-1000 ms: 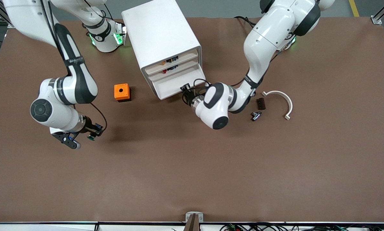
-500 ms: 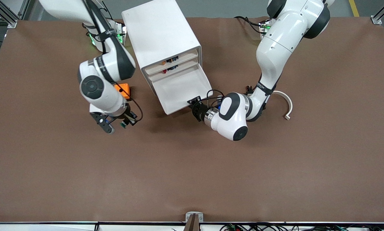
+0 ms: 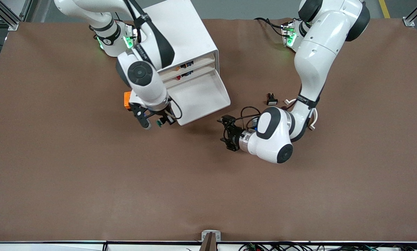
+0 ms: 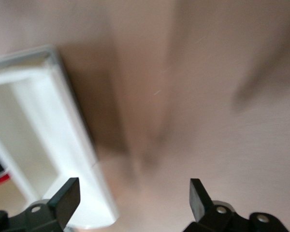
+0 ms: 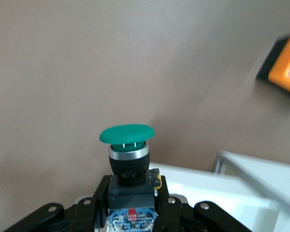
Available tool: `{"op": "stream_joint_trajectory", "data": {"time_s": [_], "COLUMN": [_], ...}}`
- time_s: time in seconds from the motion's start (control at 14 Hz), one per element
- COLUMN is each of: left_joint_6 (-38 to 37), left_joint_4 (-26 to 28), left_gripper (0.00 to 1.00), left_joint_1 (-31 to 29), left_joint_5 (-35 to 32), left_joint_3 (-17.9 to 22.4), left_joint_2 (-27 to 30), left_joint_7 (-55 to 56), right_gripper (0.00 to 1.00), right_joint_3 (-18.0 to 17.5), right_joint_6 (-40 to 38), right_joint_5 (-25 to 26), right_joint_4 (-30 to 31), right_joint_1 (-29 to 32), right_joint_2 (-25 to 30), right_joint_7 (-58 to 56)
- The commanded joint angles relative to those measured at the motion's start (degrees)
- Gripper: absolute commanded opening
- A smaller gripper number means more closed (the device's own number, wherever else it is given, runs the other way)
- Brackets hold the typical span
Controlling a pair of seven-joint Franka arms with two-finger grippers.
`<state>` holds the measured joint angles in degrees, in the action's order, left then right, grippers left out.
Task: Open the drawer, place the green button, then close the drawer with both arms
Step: 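Carry the green button with the right gripper into the open drawer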
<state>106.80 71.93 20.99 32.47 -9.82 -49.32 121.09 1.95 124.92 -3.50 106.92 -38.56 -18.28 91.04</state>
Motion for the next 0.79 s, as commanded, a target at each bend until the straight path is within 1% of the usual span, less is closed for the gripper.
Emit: {"op": "stream_joint_trajectory", "data": {"time_s": [0.0, 0.07, 0.21, 0.43, 0.57, 0.71], "left_joint_6": [-0.3, -0.3, -0.5, -0.5, -0.5, -0.5], "left_joint_4": [0.6, 0.7, 0.8, 1.3, 1.8, 1.9], "left_gripper": [1.00, 1.00, 1.00, 1.00, 1.00, 1.00], "left_joint_1": [0.5, 1.1, 0.7, 1.0, 1.1, 1.5], "left_joint_5": [-14.2, -18.4, -21.3, -25.8, -27.6, -29.6], "left_joint_3": [0.2, 0.1, 0.2, 0.1, 0.1, 0.0], "left_joint_2": [4.7, 6.1, 9.1, 9.9, 9.9, 9.5], "left_joint_7": [-5.1, -9.3, -13.8, -29.8, -34.2, -41.3], "right_gripper": [0.00, 0.00, 0.00, 0.00, 0.00, 0.00], "right_joint_3": [0.7, 0.7, 0.7, 0.8, 0.8, 0.8], "right_joint_6": [1.6, 2.3, 3.9, 6.4, 6.7, 6.7], "right_joint_5": [-0.6, -0.6, -0.6, -0.5, -0.4, -0.1], "right_joint_4": [-1.4, -1.5, -2.0, -2.7, -4.2, -5.4], "right_joint_1": [-4.1, -5.1, -7.1, -9.3, -10.6, -11.4], "right_joint_2": [-1.7, -1.9, -3.0, -5.6, -7.7, -9.5], "right_joint_7": [5.7, 7.6, 11.0, 15.1, 17.9, 20.4]}}
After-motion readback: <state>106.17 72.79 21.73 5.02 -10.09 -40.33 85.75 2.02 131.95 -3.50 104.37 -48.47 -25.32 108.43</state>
